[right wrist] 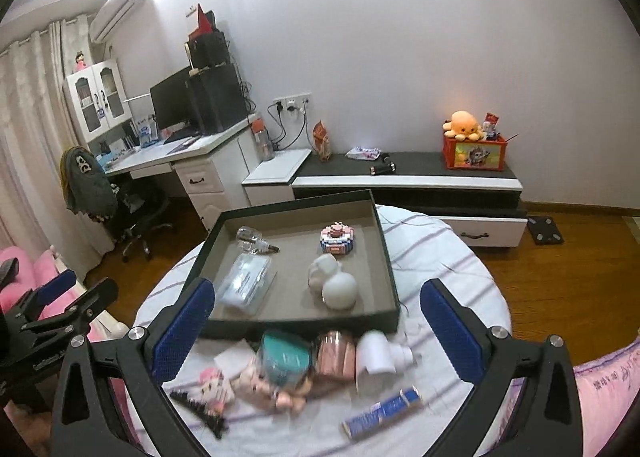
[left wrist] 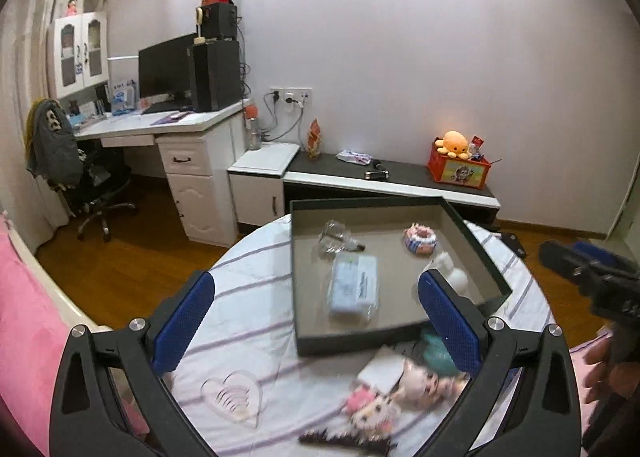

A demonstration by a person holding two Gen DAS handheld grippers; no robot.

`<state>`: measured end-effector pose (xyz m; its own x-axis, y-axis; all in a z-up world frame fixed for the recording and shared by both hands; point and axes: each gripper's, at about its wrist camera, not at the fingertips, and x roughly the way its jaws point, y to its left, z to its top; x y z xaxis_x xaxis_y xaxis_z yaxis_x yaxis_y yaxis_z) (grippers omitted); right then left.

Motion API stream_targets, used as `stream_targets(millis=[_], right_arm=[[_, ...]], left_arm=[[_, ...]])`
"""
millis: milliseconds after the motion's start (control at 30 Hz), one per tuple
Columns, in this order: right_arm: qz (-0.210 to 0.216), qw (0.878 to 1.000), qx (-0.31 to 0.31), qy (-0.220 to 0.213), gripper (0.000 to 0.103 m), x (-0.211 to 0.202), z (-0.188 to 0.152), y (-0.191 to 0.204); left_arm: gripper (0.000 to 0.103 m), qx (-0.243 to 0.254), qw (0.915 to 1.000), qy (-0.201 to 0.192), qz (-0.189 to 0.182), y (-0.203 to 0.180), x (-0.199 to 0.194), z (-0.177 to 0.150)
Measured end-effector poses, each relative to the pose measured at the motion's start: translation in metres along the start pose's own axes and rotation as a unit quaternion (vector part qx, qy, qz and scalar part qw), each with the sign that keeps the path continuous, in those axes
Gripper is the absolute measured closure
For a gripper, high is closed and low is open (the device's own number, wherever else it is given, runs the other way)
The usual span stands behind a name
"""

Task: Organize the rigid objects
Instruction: 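Withdraw both tools from the box toward the remaining items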

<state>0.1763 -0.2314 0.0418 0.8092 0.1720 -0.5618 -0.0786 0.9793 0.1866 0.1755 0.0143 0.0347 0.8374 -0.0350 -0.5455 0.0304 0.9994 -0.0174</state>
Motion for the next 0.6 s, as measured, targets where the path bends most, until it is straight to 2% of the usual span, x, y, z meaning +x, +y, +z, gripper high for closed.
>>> stream_targets(millis=[200,433,600], right_arm=[[-0.019,1.000,-0.005,-0.014,0.000,-0.034,-0.030,0.006],[-0.037,0.999,-0.011,-0.004,0.000,-0.053,-0.068,0.013],[-0.035,0.999,-0.013,0.017,0.000,-0.058,-0.093,0.016]], left_arm=[[0.000,-0.005,0.9999,-0.009,0.011,0.003,-0.030,-0.025],[0.000,-0.007,1.0000,-0.001,0.006,-0.002,-0.057,-0.051],[0.000,-0.004,1.0000,0.009,-0.001,-0.008,-0.069,-0.068]])
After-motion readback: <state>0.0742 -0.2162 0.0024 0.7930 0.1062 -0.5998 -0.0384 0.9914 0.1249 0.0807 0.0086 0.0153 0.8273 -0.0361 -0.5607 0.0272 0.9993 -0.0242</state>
